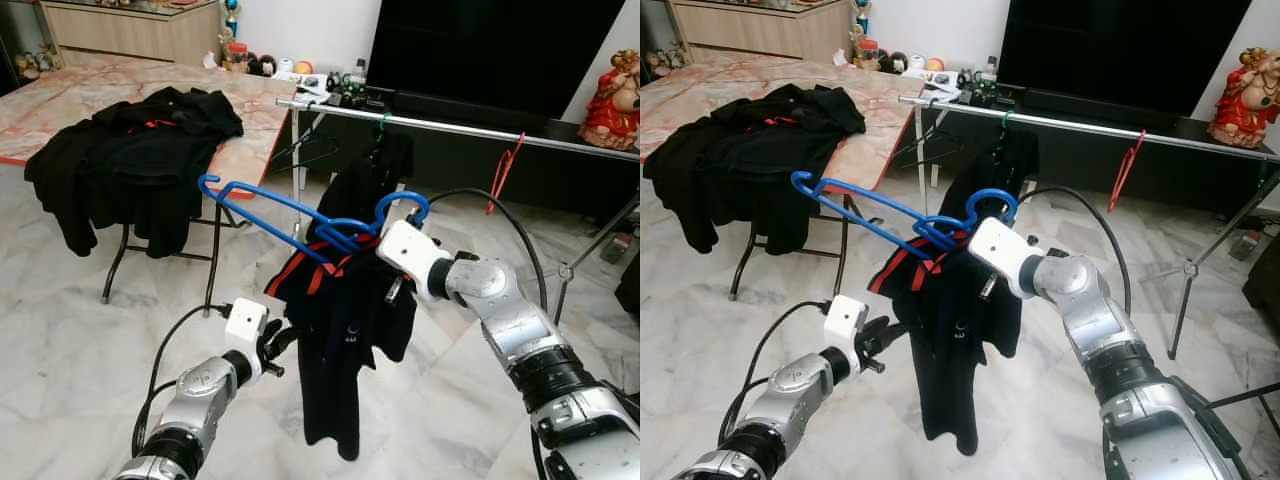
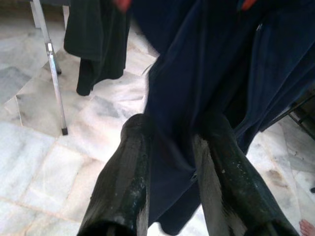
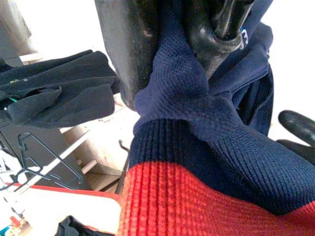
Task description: Hang hanger
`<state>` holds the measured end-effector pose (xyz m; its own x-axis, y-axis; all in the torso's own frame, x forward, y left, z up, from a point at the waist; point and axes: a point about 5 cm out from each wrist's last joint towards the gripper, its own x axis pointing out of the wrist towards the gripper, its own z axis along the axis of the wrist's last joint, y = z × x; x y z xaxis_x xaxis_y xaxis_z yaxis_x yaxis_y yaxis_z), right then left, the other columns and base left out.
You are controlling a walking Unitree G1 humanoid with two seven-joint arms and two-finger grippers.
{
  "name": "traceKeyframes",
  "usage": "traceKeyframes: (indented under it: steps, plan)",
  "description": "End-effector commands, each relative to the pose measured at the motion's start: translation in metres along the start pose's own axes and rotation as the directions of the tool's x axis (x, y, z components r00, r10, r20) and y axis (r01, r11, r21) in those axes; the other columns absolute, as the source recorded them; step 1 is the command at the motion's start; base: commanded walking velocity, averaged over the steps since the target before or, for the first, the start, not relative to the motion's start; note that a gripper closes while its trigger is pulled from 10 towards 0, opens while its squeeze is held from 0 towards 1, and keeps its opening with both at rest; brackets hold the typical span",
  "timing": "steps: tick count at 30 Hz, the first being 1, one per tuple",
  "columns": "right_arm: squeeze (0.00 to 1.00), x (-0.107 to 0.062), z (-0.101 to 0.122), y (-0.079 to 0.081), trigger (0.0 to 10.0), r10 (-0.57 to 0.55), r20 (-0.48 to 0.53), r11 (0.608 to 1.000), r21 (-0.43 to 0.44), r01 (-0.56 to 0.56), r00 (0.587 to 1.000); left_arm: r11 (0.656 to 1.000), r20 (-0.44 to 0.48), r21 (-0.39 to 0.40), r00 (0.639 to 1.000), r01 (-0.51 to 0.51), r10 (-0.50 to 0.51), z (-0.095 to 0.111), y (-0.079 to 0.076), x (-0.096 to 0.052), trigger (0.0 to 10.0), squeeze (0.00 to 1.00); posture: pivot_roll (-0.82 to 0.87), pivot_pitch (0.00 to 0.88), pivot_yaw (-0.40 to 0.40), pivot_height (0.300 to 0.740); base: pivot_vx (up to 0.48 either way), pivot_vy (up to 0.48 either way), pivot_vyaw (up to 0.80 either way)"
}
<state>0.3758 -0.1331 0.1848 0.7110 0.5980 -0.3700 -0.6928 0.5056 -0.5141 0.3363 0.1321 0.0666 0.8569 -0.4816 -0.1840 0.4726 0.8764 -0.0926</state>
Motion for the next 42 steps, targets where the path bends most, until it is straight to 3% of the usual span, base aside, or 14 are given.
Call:
traceKeyframes:
  steps: [1, 23, 27, 35, 40, 42]
  plan:
    - [0.00, -0.005, 0.009, -0.005, 0.0, -0.017, 0.042, 1.000, -0.003, 0.017, 0.999, 1.000, 0.007, 0.007, 1.000, 0.013, -0.013, 0.002, -0.003, 0.003, 10.0, 0.00, 0.00, 0.000, -0.125, 0.740, 0.000, 0.000, 0.00]
    - [0.00, -0.009, 0.013, -0.002, 0.0, 0.016, 0.064, 1.000, -0.017, -0.015, 0.998, 1.000, 0.080, 0.005, 0.996, -0.028, 0.028, 0.013, -0.003, 0.008, 10.0, 0.00, -0.01, 0.000, -0.130, 0.740, 0.000, 0.000, 0.00]
    - [0.00, -0.010, 0.013, -0.002, 0.0, 0.017, 0.064, 1.000, -0.018, -0.016, 0.998, 0.998, 0.108, 0.001, 0.992, -0.059, 0.059, 0.015, -0.001, 0.008, 10.0, 0.00, -0.02, 0.000, -0.131, 0.740, 0.000, 0.000, 0.00]
    - [0.00, -0.012, 0.012, -0.004, 0.0, 0.016, 0.058, 1.000, -0.020, -0.015, 0.998, 0.969, 0.112, -0.021, 0.963, -0.245, 0.246, 0.017, 0.020, 0.001, 10.0, 0.00, -0.02, 0.000, -0.132, 0.740, 0.000, 0.000, 0.00]
    - [0.00, -0.012, 0.012, -0.004, 0.0, 0.018, 0.057, 1.000, -0.022, -0.017, 0.998, 0.967, 0.107, -0.032, 0.961, -0.252, 0.254, 0.015, 0.022, 0.000, 10.0, 0.00, -0.02, 0.000, -0.133, 0.740, 0.000, 0.000, 0.00]
    - [0.00, -0.012, 0.012, -0.004, 0.0, 0.020, 0.057, 1.000, -0.024, -0.019, 0.998, 0.977, 0.113, -0.051, 0.970, -0.209, 0.214, 0.014, 0.017, 0.001, 10.0, 0.00, -0.02, 0.000, -0.135, 0.740, 0.000, 0.000, 0.00]
